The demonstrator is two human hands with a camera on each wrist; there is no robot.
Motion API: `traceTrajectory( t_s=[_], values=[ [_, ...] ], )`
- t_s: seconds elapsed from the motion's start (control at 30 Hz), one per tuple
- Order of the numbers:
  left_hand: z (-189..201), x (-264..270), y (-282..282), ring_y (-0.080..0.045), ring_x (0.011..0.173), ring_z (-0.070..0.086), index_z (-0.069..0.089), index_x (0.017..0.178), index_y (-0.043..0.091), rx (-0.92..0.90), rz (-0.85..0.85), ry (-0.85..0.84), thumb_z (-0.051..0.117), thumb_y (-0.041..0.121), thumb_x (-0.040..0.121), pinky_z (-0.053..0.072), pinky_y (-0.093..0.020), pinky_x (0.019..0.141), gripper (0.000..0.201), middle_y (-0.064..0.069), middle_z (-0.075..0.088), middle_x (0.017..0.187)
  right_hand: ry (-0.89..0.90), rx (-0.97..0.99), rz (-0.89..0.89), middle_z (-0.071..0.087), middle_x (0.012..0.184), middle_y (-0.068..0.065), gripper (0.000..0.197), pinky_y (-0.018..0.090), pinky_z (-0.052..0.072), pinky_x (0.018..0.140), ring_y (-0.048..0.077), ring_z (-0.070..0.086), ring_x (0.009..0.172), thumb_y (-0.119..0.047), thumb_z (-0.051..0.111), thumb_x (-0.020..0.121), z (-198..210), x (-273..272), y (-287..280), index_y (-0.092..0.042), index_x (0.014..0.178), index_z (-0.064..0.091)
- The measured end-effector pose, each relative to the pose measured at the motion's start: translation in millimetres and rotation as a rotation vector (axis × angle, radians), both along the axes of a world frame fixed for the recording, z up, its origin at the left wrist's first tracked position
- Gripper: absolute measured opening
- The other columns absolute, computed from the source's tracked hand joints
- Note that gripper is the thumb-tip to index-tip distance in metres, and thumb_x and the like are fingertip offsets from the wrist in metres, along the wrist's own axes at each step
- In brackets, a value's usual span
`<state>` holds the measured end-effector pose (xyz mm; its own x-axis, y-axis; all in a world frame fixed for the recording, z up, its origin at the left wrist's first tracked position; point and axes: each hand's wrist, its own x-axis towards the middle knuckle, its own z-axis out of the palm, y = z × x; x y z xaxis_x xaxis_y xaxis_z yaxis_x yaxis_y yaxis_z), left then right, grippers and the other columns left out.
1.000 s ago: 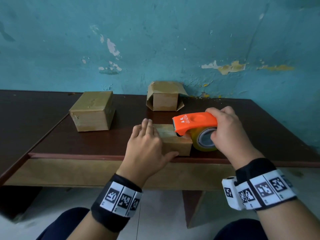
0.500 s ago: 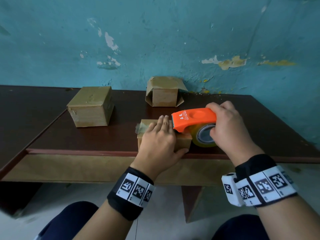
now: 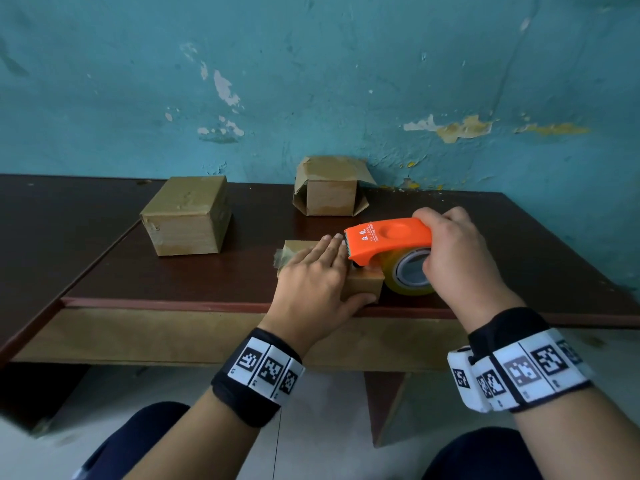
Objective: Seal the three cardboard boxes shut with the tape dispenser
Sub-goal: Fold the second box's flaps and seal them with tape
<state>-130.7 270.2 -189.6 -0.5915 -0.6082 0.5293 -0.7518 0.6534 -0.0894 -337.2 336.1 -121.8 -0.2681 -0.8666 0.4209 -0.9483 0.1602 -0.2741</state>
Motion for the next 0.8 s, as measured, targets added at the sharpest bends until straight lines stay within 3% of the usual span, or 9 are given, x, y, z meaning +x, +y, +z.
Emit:
traceTrajectory(
  t_s=[0.17, 0.37, 0.63, 0.73, 0.8],
  values=[
    [0, 1, -1, -0.022, 0.141, 0.054, 0.058, 0.148, 0.009, 0.003, -0.004, 0.023, 0.039, 0.080, 0.087, 0.047, -0.036, 0.112, 0.096, -0.008, 0.057, 0.153, -0.013, -0.016, -0.065, 0.049, 0.099, 0.007, 0.056, 0.047, 0.056, 0.076, 0.029, 0.054, 0.088, 0.002, 0.054, 0.096, -3, 3, 1, -0.031, 0.140, 0.054],
    [-2, 3, -4, -0.021, 0.142, 0.053, 0.056, 0.149, 0.010, -0.027, -0.017, 0.027, 0.044, 0.080, 0.089, 0.046, -0.036, 0.113, 0.093, -0.007, 0.057, 0.153, 0.000, -0.029, -0.134, 0.049, 0.097, 0.007, 0.060, 0.056, 0.057, 0.082, 0.035, 0.060, 0.091, 0.001, 0.052, 0.098, -5, 6, -1, -0.033, 0.146, 0.051],
    [-4, 3, -4, -0.023, 0.140, 0.056, 0.059, 0.146, 0.007, -0.056, -0.015, 0.021, 0.041, 0.079, 0.089, 0.047, -0.037, 0.112, 0.093, -0.009, 0.059, 0.150, 0.115, -0.013, -0.179, 0.059, 0.091, 0.008, 0.066, 0.067, 0.050, 0.095, 0.040, 0.064, 0.094, 0.000, 0.059, 0.094, -13, -4, -7, -0.035, 0.148, 0.047],
    [-4, 2, -4, -0.024, 0.139, 0.057, 0.060, 0.144, 0.006, -0.065, -0.017, 0.019, 0.040, 0.078, 0.090, 0.047, -0.038, 0.112, 0.093, -0.010, 0.060, 0.148, 0.106, -0.046, -0.146, 0.059, 0.091, 0.009, 0.064, 0.068, 0.051, 0.094, 0.040, 0.065, 0.093, 0.000, 0.061, 0.094, -15, -9, -8, -0.032, 0.148, 0.049],
    [-4, 2, -5, -0.024, 0.138, 0.058, 0.062, 0.142, 0.005, -0.076, -0.023, 0.019, 0.041, 0.078, 0.090, 0.047, -0.037, 0.111, 0.092, -0.011, 0.062, 0.147, 0.118, -0.035, -0.144, 0.064, 0.097, 0.013, 0.064, 0.070, 0.049, 0.097, 0.043, 0.064, 0.103, -0.001, 0.063, 0.094, -15, -11, -9, -0.032, 0.149, 0.049]
  ],
)
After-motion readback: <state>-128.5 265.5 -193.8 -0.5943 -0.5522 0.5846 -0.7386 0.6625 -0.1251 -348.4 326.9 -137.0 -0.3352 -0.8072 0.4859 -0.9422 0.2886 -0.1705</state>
